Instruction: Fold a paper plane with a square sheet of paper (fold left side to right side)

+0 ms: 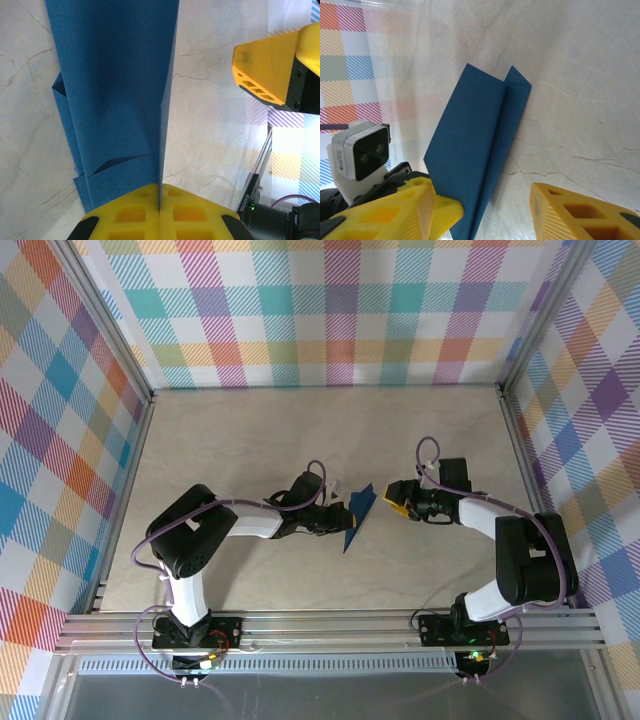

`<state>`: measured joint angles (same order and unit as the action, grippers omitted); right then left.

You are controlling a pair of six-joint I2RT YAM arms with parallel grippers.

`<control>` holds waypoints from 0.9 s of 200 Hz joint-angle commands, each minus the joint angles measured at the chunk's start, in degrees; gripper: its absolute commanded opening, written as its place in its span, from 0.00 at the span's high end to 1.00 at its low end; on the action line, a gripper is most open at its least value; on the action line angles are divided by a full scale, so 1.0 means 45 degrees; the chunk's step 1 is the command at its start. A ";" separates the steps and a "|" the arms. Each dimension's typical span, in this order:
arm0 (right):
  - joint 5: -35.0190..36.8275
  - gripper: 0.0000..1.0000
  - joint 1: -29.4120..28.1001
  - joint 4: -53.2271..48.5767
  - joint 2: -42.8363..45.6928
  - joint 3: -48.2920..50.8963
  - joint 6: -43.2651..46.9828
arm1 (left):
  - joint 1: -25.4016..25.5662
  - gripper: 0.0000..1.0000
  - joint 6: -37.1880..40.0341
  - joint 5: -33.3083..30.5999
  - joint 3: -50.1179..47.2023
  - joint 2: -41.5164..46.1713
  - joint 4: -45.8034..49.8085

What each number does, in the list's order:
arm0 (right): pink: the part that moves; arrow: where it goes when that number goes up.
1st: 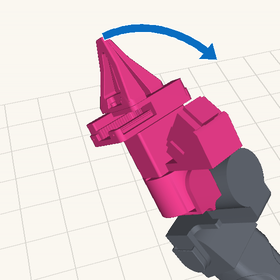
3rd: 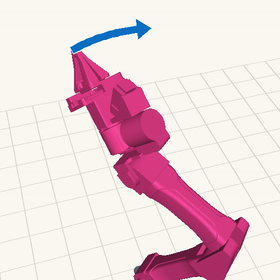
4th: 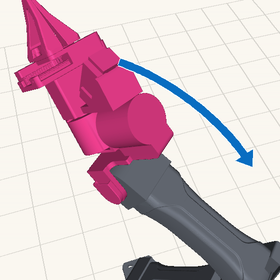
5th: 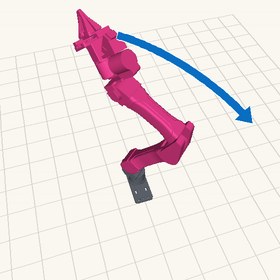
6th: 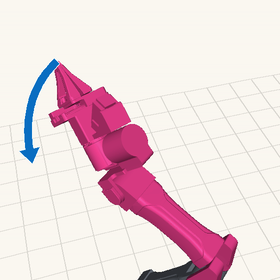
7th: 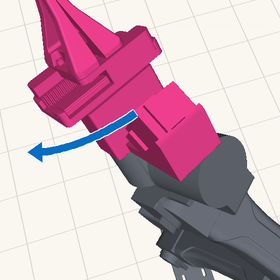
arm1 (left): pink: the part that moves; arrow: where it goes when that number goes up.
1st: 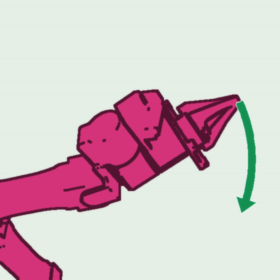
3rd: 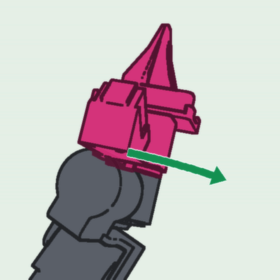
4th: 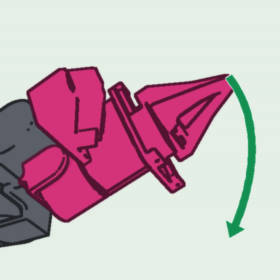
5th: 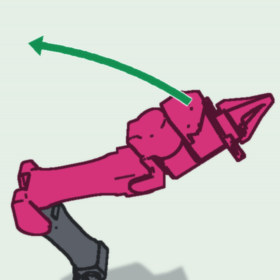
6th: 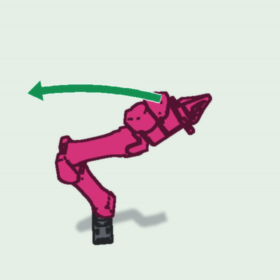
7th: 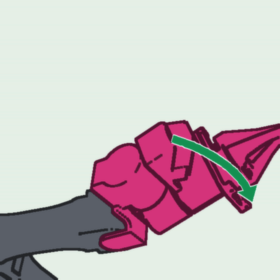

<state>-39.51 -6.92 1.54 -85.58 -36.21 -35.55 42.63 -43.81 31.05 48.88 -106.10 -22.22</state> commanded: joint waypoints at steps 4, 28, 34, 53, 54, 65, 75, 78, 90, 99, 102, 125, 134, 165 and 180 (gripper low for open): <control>-0.0106 0.47 -0.0263 0.0393 -0.0261 0.0174 -0.0053 | -0.0137 1.00 -0.0676 0.0659 0.0123 -0.0470 -0.0942; 0.0004 0.47 -0.0536 0.0773 -0.0506 0.0290 -0.0344 | -0.0194 1.00 -0.0864 0.0809 0.0283 -0.0807 -0.1093; 0.0074 0.48 -0.0617 0.0928 -0.0565 0.0326 -0.0469 | -0.0206 1.00 -0.0872 0.0867 0.0362 -0.0904 -0.1098; 0.0231 0.49 -0.0876 0.1380 -0.0780 0.0394 -0.0898 | -0.0265 1.00 -0.1082 0.1043 0.0416 -0.1148 -0.1406; 0.0238 0.49 -0.0890 0.1398 -0.0793 0.0392 -0.0913 | -0.0280 1.00 -0.1103 0.1056 0.0421 -0.1168 -0.1418; 0.0375 0.50 -0.1043 0.1510 -0.0912 0.0390 -0.1092 | -0.0312 1.00 -0.1251 0.1142 0.0422 -0.1273 -0.1678; 0.0455 0.51 -0.1161 0.1710 -0.1029 0.0351 -0.1227 | -0.0367 1.00 -0.1350 0.1196 0.0407 -0.1355 -0.1850; 0.0475 0.51 -0.1190 0.1728 -0.1066 0.0343 -0.1253 | -0.0372 1.00 -0.1384 0.1214 0.0402 -0.1371 -0.1900; 0.0607 0.53 -0.1319 0.1791 -0.1188 0.0278 -0.1389 | -0.0421 1.00 -0.1480 0.1279 0.0372 -0.1420 -0.2078; 0.0671 0.53 -0.1418 0.1894 -0.1263 0.0247 -0.1449 | -0.0445 1.00 -0.1550 0.1317 0.0368 -0.1423 -0.2185; 0.0700 0.53 -0.1444 0.1919 -0.1300 0.0235 -0.1472 | -0.0450 1.00 -0.1562 0.1337 0.0358 -0.1439 -0.2218; 0.0878 0.55 -0.1635 0.2089 -0.1491 0.0067 -0.1592 | -0.0528 1.00 -0.1669 0.1382 0.0261 -0.1421 -0.2468; 0.0937 0.55 -0.1697 0.2095 -0.1572 -0.0034 -0.1592 | -0.0558 1.00 -0.1709 0.1401 0.0234 -0.1413 -0.2556; 0.1074 0.55 -0.1876 0.2206 -0.1868 -0.0353 -0.1610 | -0.0607 1.00 -0.1787 0.1440 0.0192 -0.1402 -0.2775; 0.1141 0.55 -0.1917 0.2274 -0.1993 -0.0499 -0.1611 | -0.0624 1.00 -0.1839 0.1440 0.0189 -0.1421 -0.2835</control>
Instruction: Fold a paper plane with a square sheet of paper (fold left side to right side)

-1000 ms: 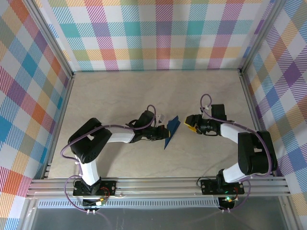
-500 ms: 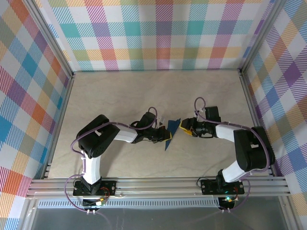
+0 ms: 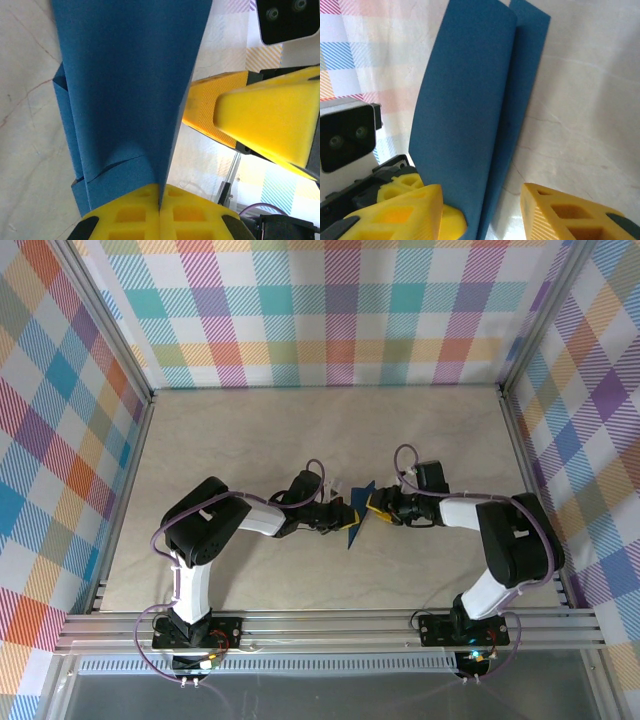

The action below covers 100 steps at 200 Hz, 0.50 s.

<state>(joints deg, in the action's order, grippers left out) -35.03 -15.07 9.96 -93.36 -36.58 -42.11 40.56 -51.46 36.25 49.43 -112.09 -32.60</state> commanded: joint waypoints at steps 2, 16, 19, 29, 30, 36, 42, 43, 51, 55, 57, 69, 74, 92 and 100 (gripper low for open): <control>0.0156 0.55 -0.0107 0.0405 -0.0267 -0.0439 -0.0154 | -0.0154 1.00 -0.0144 0.0294 0.0065 -0.0090 -0.0538; 0.0205 0.55 -0.0128 0.0402 -0.0386 -0.0556 -0.0135 | -0.0165 1.00 -0.0163 0.0294 0.0033 -0.0090 -0.0568; 0.0205 0.55 -0.0145 0.0375 -0.0408 -0.0589 -0.0135 | -0.0165 1.00 -0.0165 0.0295 0.0034 -0.0083 -0.0585; 0.0235 0.55 -0.0157 0.0424 -0.0491 -0.0655 -0.0135 | -0.0184 1.00 -0.0181 0.0306 0.0016 -0.0090 -0.0624; 0.0230 0.55 -0.0162 0.0424 -0.0507 -0.0668 -0.0135 | -0.0184 1.00 -0.0183 0.0305 0.0018 -0.0090 -0.0624; 0.0235 0.55 -0.0186 0.0441 -0.0547 -0.0708 -0.0135 | -0.0184 1.00 -0.0204 0.0304 0.0014 -0.0089 -0.0675; 0.0246 0.55 -0.0202 0.0479 -0.0584 -0.0736 -0.0131 | -0.0184 1.00 -0.0238 0.0288 0.0009 -0.0107 -0.0695; 0.0245 0.55 -0.0204 0.0462 -0.0593 -0.0738 -0.0133 | -0.0184 1.00 -0.0231 0.0280 0.0009 -0.0109 -0.0700; 0.0249 0.55 -0.0214 0.0483 -0.0657 -0.0792 -0.0135 | -0.0203 1.00 -0.0256 0.0284 0.0000 -0.0102 -0.0724; 0.0263 0.55 -0.0212 0.0473 -0.0688 -0.0815 -0.0134 | -0.0204 1.00 -0.0258 0.0284 -0.0004 -0.0109 -0.0737; 0.0264 0.55 -0.0212 0.0471 -0.0681 -0.0831 -0.0135 | -0.0204 1.00 -0.0262 0.0284 0.0003 -0.0115 -0.0737; 0.0264 0.55 -0.0254 0.0483 -0.0783 -0.0894 -0.0114 | -0.0204 1.00 -0.0283 0.0279 -0.0007 -0.0113 -0.0763; 0.0283 0.55 -0.0254 0.0482 -0.0803 -0.0924 -0.0115 | -0.0204 1.00 -0.0301 0.0292 -0.0005 -0.0133 -0.0763; 0.0284 0.55 -0.0288 0.0516 -0.0886 -0.0955 -0.0115 | -0.0204 1.00 -0.0302 0.0319 0.0045 -0.0167 -0.0754; 0.0293 0.55 -0.0316 0.0541 -0.0931 -0.0990 -0.0103 | -0.0204 1.00 -0.0301 0.0323 0.0044 -0.0187 -0.0744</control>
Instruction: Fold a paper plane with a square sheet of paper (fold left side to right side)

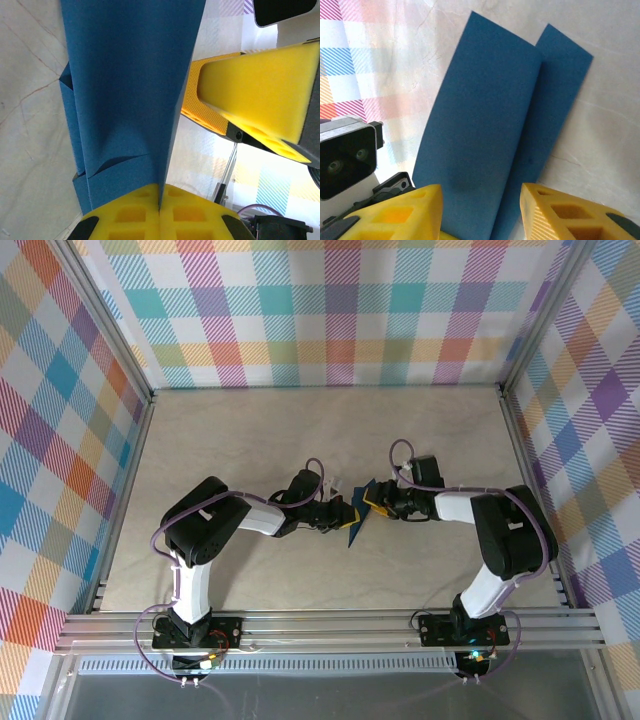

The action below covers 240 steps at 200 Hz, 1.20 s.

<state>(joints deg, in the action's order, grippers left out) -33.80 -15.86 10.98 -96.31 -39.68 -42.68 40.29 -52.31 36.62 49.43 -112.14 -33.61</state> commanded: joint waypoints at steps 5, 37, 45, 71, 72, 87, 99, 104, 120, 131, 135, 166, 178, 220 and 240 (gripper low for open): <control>0.0022 0.55 -0.0147 0.0318 -0.0280 -0.0319 0.0032 | -0.0155 1.00 -0.0111 0.0254 0.0062 -0.0181 -0.0520; 0.0069 0.55 -0.0200 0.0352 -0.0500 -0.0380 0.0033 | -0.0145 1.00 -0.0190 0.0297 0.0073 -0.0297 -0.0613; 0.0070 0.55 -0.0210 0.0368 -0.0581 -0.0391 0.0037 | -0.0150 1.00 -0.0208 0.0298 0.0099 -0.0332 -0.0655; -0.0008 0.55 -0.0303 0.0416 -0.0764 -0.0513 0.0030 | -0.0145 1.00 -0.0230 0.0338 0.0093 -0.0411 -0.0716; -0.0008 0.55 -0.0304 0.0413 -0.0755 -0.0525 0.0030 | -0.0145 1.00 -0.0230 0.0338 0.0092 -0.0412 -0.0716; 0.0042 0.55 -0.0328 0.0368 -0.0794 -0.0557 0.0065 | -0.0145 1.00 -0.0249 0.0338 0.0086 -0.0446 -0.0744; 0.0058 0.55 -0.0353 0.0333 -0.0844 -0.0576 0.0089 | -0.0155 1.00 -0.0268 0.0338 0.0070 -0.0460 -0.0774; 0.0069 0.55 -0.0353 0.0339 -0.0864 -0.0567 0.0089 | -0.0146 1.00 -0.0284 0.0338 0.0089 -0.0478 -0.0780; 0.0127 0.55 -0.0399 0.0285 -0.0968 -0.0591 0.0138 | -0.0145 1.00 -0.0308 0.0356 0.0093 -0.0503 -0.0824; 0.0201 0.55 -0.0406 0.0210 -0.1047 -0.0608 0.0189 | -0.0145 1.00 -0.0308 0.0358 0.0093 -0.0505 -0.0842; 0.0249 0.55 -0.0421 0.0149 -0.1075 -0.0615 0.0220 | -0.0145 0.99 -0.0304 0.0358 0.0096 -0.0495 -0.0852; 0.0813 0.55 -0.0508 -0.0813 -0.1343 -0.0788 0.0582 | -0.0165 0.95 -0.0248 0.0285 0.0053 -0.0515 -0.0843; 0.1176 0.55 -0.0556 -0.1400 -0.1462 -0.0933 0.0833 | -0.0165 0.91 -0.0201 0.0232 0.0036 -0.0484 -0.0793; 0.2173 0.55 -0.0634 -0.2641 -0.1958 -0.1167 0.1435 | -0.0233 0.79 0.0296 0.0009 0.0008 0.0041 -0.0085; 0.2239 0.55 -0.0634 -0.2605 -0.2094 -0.1109 0.1439 | -0.0281 0.75 0.0726 -0.0164 0.0012 0.0449 0.0579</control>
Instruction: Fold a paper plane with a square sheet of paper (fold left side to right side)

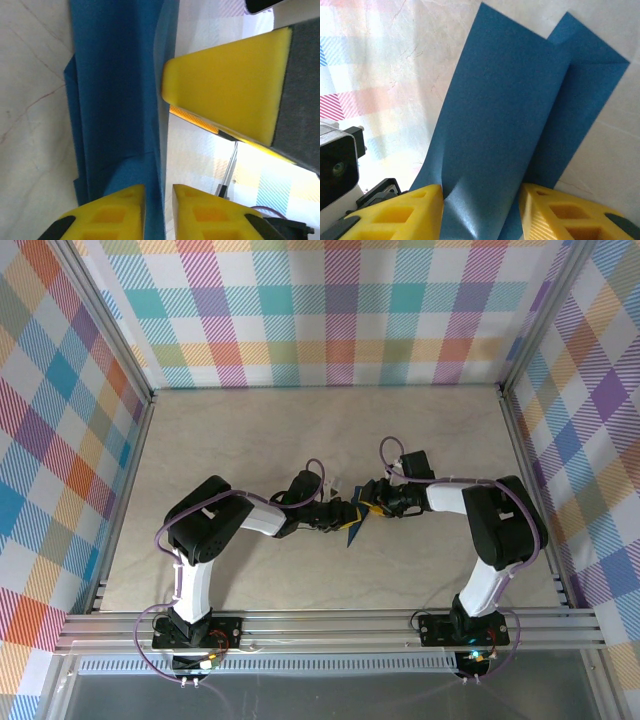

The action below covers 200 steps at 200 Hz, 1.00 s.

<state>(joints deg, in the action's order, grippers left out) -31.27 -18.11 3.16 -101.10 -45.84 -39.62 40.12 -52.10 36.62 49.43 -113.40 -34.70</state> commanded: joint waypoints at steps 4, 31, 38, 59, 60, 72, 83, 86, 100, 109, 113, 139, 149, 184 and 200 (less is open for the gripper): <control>0.1680 0.55 -0.0136 -0.0823 -0.1055 0.0277 0.0742 | -0.0260 0.75 0.0764 -0.0214 0.0030 0.0826 0.0973; 0.1655 0.55 -0.0134 -0.0741 -0.1030 0.0305 0.0725 | -0.0452 0.69 0.1275 -0.0457 0.0032 0.1239 0.1735; 0.1656 0.55 -0.0139 -0.0756 -0.1010 0.0287 0.0749 | -0.0494 0.68 0.1349 -0.0481 0.0056 0.1271 0.1834; 0.1675 0.55 -0.0148 -0.0784 -0.0972 0.0266 0.0732 | -0.0536 0.67 0.1393 -0.0377 0.0152 0.1185 0.1900; 0.1675 0.55 -0.0142 -0.0792 -0.0971 0.0256 0.0725 | -0.0536 0.67 0.1387 -0.0371 0.0160 0.1172 0.1905; 0.1690 0.55 -0.0151 -0.0795 -0.0972 0.0247 0.0732 | -0.0536 0.67 0.1345 -0.0288 0.0273 0.1035 0.1877; 0.1697 0.55 -0.0136 -0.0807 -0.0972 0.0227 0.0706 | -0.0536 0.67 0.1314 -0.0219 0.0391 0.0914 0.1892; 0.1694 0.55 -0.0148 -0.0839 -0.0971 0.0227 0.0699 | -0.0531 0.67 0.1322 -0.0195 0.0420 0.0886 0.1922; 0.1676 0.55 -0.0154 -0.0808 -0.0971 0.0228 0.0706 | -0.0536 0.67 0.1362 -0.0153 0.0578 0.0765 0.2007; 0.1691 0.55 -0.0156 -0.0819 -0.0971 0.0221 0.0696 | -0.0536 0.67 0.1373 -0.0121 0.0656 0.0686 0.2030; 0.1676 0.55 -0.0146 -0.0819 -0.0971 0.0225 0.0699 | -0.0536 0.67 0.1372 -0.0111 0.0678 0.0651 0.2027; 0.1771 0.55 -0.0156 -0.1001 -0.0961 0.0198 0.0771 | -0.0536 0.72 0.1373 -0.0164 0.0803 0.0468 0.2008; 0.1830 0.55 -0.0156 -0.1023 -0.0952 0.0188 0.0796 | -0.0536 0.74 0.1396 -0.0208 0.0838 0.0436 0.2032; 0.1948 0.55 -0.0172 -0.1234 -0.0933 0.0188 0.0922 | -0.0537 0.80 0.1596 -0.0422 0.0937 0.0433 0.2255; 0.2007 0.55 -0.0190 -0.1293 -0.0932 0.0180 0.0968 | -0.0536 0.81 0.1693 -0.0482 0.0971 0.0436 0.2368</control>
<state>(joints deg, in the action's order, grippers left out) -30.76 -18.37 1.63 -101.19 -46.54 -38.39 38.33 -46.26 34.89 52.34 -110.96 -25.39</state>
